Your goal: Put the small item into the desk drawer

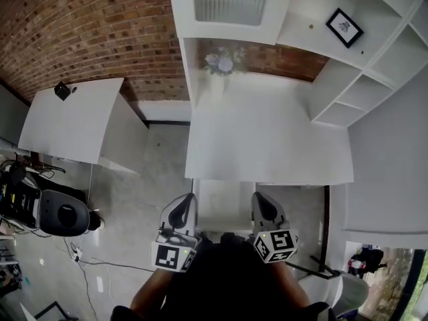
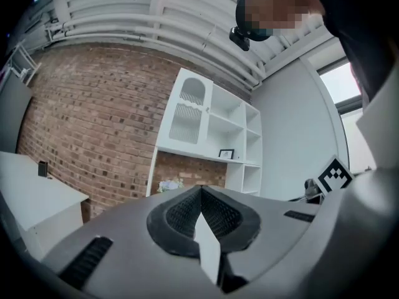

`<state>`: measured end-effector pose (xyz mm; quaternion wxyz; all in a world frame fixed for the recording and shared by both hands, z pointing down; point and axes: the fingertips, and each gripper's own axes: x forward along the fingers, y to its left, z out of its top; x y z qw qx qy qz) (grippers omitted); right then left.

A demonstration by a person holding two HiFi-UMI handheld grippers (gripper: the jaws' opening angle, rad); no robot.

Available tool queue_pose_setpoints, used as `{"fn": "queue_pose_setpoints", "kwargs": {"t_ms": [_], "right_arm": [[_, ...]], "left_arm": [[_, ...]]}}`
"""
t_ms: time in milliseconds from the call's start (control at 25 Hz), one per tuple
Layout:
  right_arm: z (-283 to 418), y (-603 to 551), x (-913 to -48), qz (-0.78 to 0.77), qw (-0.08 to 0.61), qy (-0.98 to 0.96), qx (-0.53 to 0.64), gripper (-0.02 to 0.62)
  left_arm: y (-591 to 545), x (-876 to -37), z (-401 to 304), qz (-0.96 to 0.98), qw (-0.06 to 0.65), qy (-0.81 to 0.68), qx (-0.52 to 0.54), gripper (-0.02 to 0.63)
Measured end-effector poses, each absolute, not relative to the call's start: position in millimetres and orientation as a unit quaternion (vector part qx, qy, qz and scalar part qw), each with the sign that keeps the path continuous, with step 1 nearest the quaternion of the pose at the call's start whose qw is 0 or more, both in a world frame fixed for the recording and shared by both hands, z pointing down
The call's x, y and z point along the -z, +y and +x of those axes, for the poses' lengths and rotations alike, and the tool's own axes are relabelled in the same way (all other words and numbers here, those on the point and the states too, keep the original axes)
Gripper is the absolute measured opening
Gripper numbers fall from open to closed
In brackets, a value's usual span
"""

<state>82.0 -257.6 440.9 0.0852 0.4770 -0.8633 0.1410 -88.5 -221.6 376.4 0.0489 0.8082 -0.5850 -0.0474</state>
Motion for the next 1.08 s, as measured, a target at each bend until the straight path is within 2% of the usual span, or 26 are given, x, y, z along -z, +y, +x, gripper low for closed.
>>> {"fn": "queue_pose_setpoints", "kwargs": {"t_ms": [280,1080], "right_arm": [[85,-247,-429,0.492,0.079,-0.856,-0.137,0.014],[70,-229,-424,0.475,0.098,-0.865,-0.130,0.014]], "left_arm": [[-215,-363,-107,0.802,0.049,-0.593,0.052,0.023],[-213,-369,-92,0.808,0.058,-0.585,0.026,0.023]]}}
